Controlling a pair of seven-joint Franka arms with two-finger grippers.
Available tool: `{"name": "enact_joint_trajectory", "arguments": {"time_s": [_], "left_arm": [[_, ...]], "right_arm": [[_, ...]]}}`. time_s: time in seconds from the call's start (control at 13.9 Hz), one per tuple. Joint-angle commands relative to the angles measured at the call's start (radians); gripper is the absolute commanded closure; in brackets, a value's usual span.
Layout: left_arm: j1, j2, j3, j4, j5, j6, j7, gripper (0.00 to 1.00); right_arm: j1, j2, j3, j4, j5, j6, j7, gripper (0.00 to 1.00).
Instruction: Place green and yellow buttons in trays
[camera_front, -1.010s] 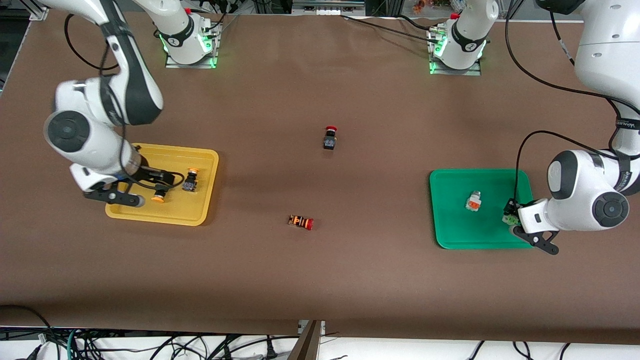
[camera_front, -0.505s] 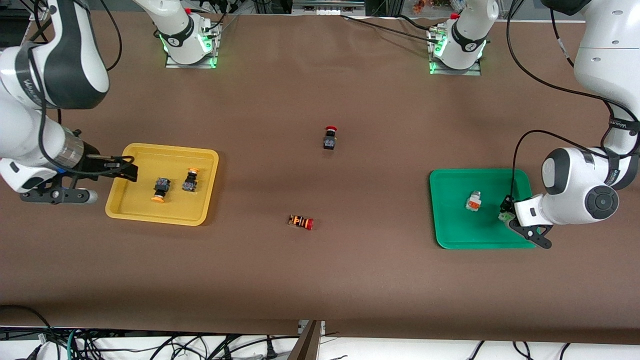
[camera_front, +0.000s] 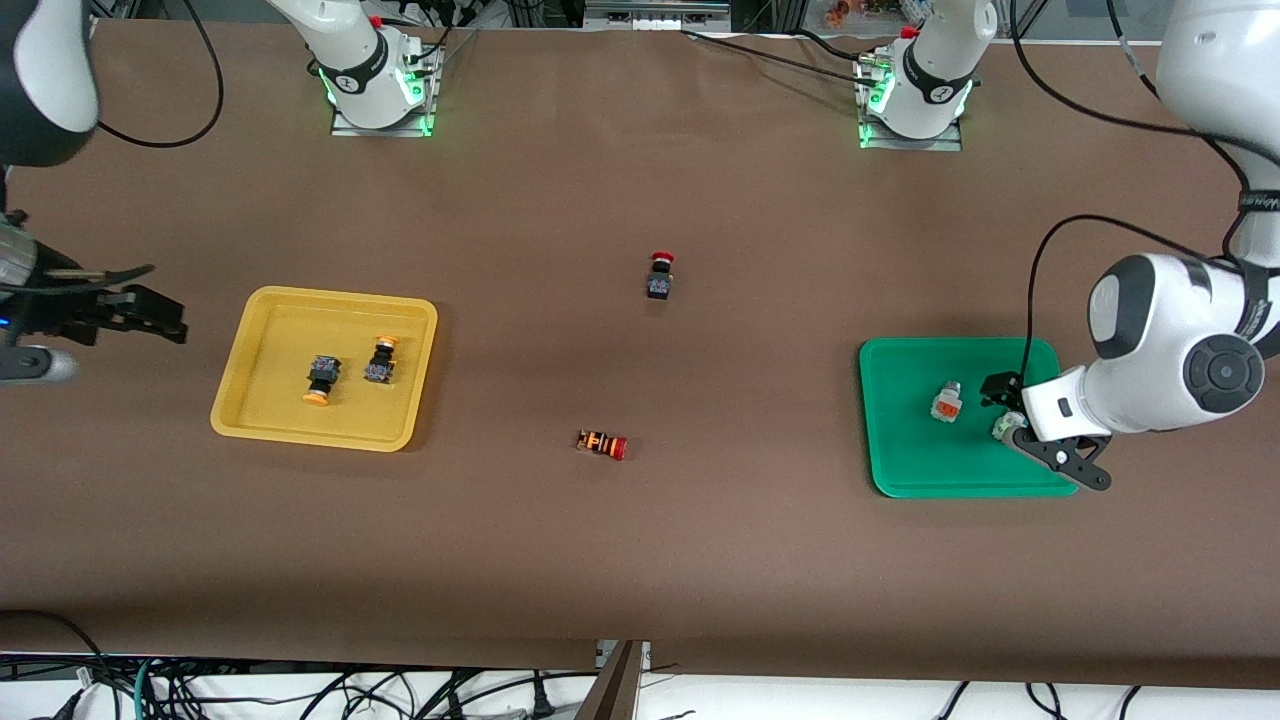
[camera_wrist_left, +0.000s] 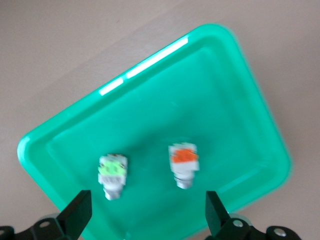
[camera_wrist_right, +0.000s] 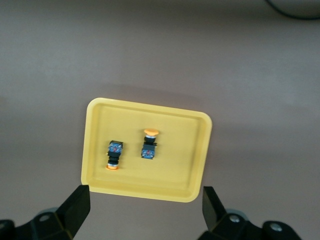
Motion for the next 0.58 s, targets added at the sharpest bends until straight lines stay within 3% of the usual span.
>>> {"name": "enact_joint_trajectory", "arguments": {"time_s": [0.0,0.29,0.5], "left_arm": [[-0.012,-0.065,-0.019,0.084,0.003,-0.184,-0.072,0.00],[-0.105,-0.134,-0.005,0.239,0.002,-0.411,-0.072,0.00],[-0.153,-0.274,0.047,0.209,-0.009,-0.416,-0.086,0.00]], "right_arm": [[-0.061,-0.058,0.004,-0.019,0.018,-0.018,-0.055,0.01],[-0.061,-0.123,0.001,-0.139,0.017,0.052,-0.005,0.01],[-0.038,-0.175,-0.012,-0.243,0.018,0.109,0.054,0.01]]}}
